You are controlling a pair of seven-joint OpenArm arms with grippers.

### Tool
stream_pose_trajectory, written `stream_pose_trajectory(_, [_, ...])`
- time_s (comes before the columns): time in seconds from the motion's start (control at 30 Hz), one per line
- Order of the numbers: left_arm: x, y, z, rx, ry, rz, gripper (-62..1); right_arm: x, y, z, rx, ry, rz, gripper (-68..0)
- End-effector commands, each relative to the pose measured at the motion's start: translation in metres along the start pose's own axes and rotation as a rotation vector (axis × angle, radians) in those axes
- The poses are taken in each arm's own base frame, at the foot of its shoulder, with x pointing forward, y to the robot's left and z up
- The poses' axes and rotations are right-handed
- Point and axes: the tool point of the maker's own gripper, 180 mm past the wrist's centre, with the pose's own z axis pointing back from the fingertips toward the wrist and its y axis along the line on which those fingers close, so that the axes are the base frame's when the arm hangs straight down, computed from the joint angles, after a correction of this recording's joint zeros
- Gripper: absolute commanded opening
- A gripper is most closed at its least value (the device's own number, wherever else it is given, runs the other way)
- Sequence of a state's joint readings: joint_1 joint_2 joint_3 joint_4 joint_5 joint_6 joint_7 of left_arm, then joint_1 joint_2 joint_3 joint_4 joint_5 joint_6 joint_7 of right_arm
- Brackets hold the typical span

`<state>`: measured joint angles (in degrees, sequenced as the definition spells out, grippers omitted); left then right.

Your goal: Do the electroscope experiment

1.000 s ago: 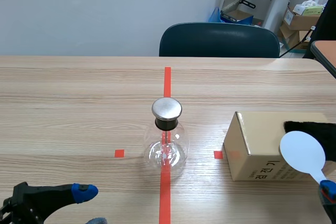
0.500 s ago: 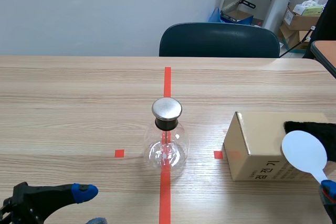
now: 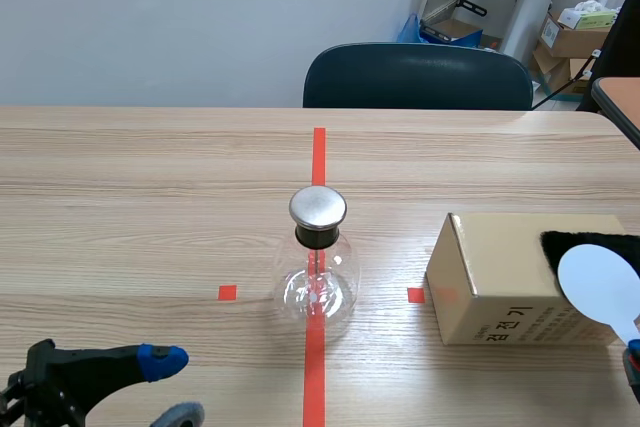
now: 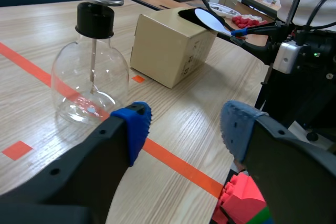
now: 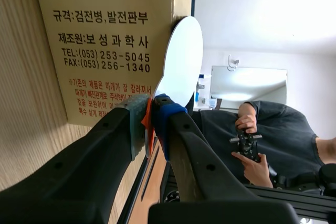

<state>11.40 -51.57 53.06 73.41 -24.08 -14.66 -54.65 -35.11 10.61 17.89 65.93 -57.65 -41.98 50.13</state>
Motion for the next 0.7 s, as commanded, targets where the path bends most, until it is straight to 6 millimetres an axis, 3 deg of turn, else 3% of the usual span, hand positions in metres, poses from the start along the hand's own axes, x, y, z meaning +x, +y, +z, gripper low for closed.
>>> stream_pose_trajectory(0.0, [0.009,-0.001,-0.004,-0.005,-0.036,-0.001,-42.4,-0.002,-0.001,0.001,0.002,0.001,0.006,-65.8])
stream_pose_trajectory(0.1, [0.01,0.0,-0.005,-0.006,-0.039,-0.005,-53.1,-0.004,-0.001,0.001,0.002,0.01,0.006,-65.8])
stream_pose_trajectory(0.17, [0.01,0.001,-0.006,-0.007,-0.04,-0.011,-55.3,-0.006,-0.001,0.001,0.002,0.021,0.006,-65.8])
stream_pose_trajectory(0.67, [0.009,0.018,-0.037,-0.008,-0.002,-0.074,-57.0,-0.005,-0.001,0.001,-0.002,0.022,0.007,-65.8])
